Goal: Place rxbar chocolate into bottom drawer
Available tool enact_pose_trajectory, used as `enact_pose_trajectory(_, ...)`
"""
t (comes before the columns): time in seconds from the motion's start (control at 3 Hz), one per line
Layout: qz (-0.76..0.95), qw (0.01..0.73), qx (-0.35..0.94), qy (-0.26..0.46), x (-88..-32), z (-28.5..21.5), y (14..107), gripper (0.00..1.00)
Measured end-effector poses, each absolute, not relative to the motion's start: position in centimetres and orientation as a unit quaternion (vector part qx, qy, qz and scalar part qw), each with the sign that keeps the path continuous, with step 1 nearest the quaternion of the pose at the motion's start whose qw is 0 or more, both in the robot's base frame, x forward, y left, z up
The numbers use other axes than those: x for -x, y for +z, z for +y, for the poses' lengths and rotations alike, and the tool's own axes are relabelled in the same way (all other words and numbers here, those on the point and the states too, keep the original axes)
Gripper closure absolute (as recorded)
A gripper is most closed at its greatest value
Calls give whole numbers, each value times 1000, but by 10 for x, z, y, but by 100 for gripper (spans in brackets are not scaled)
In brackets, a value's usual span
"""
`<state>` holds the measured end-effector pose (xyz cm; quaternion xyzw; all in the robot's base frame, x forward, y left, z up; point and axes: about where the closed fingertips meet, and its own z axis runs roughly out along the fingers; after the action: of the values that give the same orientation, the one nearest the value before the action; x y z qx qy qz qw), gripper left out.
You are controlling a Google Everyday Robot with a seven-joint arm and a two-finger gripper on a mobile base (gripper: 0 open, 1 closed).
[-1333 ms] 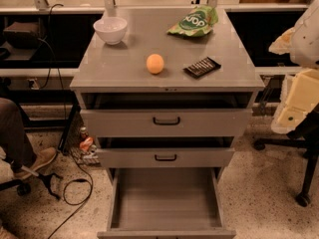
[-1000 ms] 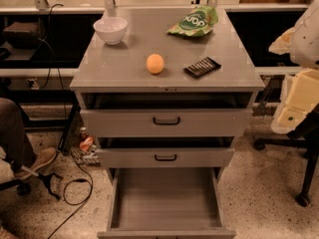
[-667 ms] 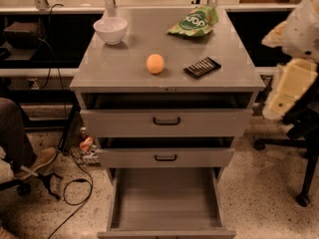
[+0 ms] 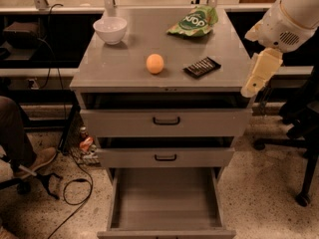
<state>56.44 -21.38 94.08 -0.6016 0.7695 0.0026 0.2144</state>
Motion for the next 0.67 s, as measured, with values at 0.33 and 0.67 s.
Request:
enact_pose_trajectory(0.33,769,214,602,3,-564,-214,941,0)
enact_pose_trajectory(0.67,764,219,606,-14,-582,-219,939,0)
